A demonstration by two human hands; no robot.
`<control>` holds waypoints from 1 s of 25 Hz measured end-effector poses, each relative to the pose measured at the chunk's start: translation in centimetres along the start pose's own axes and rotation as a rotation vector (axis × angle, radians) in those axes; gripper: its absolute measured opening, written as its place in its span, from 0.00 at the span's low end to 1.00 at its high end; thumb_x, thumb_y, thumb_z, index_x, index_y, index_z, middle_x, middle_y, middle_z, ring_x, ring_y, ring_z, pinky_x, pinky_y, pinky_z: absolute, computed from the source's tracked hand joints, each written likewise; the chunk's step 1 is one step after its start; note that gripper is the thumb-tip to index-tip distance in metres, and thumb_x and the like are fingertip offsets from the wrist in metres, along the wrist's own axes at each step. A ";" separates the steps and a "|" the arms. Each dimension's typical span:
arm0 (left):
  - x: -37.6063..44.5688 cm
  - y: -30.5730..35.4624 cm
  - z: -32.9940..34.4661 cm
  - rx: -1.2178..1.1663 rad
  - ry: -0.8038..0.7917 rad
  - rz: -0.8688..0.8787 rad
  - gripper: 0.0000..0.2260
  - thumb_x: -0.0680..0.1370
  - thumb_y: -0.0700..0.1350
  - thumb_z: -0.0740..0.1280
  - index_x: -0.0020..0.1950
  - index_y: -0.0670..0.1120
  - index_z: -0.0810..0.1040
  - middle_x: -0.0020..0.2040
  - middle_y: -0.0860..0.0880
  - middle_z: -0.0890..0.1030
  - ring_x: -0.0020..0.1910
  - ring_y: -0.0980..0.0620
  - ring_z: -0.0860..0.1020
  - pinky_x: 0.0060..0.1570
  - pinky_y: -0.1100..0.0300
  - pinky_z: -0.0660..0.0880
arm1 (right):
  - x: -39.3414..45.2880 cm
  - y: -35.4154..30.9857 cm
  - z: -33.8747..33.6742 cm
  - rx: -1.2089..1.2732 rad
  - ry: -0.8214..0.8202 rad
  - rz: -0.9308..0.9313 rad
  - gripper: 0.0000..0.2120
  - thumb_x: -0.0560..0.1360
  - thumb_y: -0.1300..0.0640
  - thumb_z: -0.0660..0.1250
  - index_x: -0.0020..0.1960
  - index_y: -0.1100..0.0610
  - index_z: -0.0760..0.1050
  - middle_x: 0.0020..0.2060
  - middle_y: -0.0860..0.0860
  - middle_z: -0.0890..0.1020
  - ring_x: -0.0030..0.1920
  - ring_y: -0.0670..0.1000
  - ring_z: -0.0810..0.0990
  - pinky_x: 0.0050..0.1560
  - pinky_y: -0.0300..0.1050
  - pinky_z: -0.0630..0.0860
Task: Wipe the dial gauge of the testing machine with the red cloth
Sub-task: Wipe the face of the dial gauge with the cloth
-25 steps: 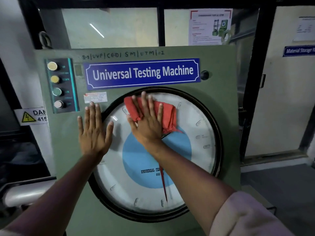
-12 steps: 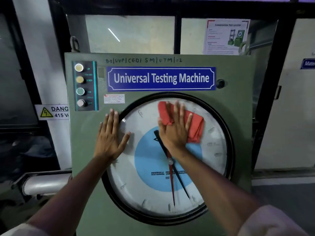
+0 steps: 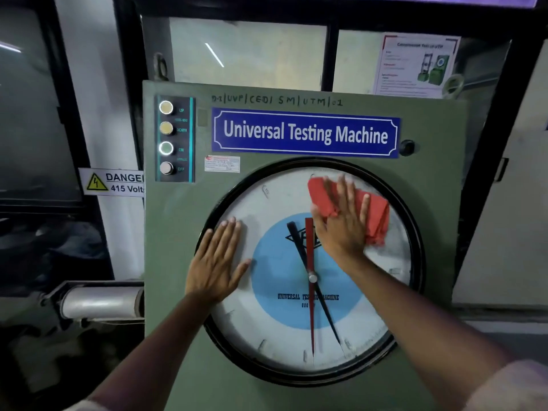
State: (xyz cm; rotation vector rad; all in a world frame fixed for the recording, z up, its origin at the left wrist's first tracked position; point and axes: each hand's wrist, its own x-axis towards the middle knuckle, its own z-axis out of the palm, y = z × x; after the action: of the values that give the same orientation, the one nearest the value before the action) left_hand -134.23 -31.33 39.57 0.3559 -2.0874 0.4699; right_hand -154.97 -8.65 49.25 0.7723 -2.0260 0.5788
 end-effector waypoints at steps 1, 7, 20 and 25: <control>-0.5 0.5 0.3 -0.021 -0.004 -0.026 0.37 0.85 0.63 0.56 0.87 0.41 0.55 0.88 0.44 0.55 0.88 0.47 0.53 0.87 0.49 0.48 | 1.2 -2.0 0.0 0.031 0.031 0.053 0.34 0.85 0.37 0.48 0.87 0.46 0.46 0.87 0.52 0.47 0.86 0.57 0.46 0.84 0.66 0.44; -1.0 2.1 1.3 -0.074 0.025 -0.142 0.39 0.84 0.64 0.55 0.87 0.40 0.55 0.88 0.42 0.56 0.88 0.49 0.47 0.87 0.50 0.45 | 0.2 -7.8 1.9 -0.073 0.000 -0.547 0.34 0.85 0.35 0.54 0.87 0.43 0.50 0.87 0.48 0.52 0.86 0.51 0.50 0.84 0.64 0.45; 1.5 2.0 1.1 -0.073 0.019 -0.214 0.44 0.82 0.70 0.50 0.88 0.40 0.50 0.89 0.44 0.49 0.88 0.48 0.45 0.87 0.51 0.43 | 1.2 -6.7 1.1 -0.099 -0.004 -0.542 0.32 0.85 0.35 0.52 0.86 0.41 0.48 0.87 0.47 0.50 0.86 0.51 0.49 0.84 0.64 0.43; 1.5 2.0 1.0 -0.059 0.010 -0.218 0.45 0.82 0.70 0.52 0.88 0.39 0.51 0.89 0.43 0.50 0.88 0.48 0.45 0.87 0.51 0.44 | 1.4 -5.5 0.7 -0.018 0.047 -0.035 0.32 0.85 0.36 0.48 0.87 0.42 0.46 0.87 0.51 0.45 0.86 0.56 0.44 0.84 0.64 0.40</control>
State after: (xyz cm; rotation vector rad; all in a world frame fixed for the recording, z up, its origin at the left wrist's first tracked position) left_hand -136.60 -30.09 40.04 0.5381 -2.0196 0.2790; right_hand -152.07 -13.38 50.67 0.7756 -1.9684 0.5532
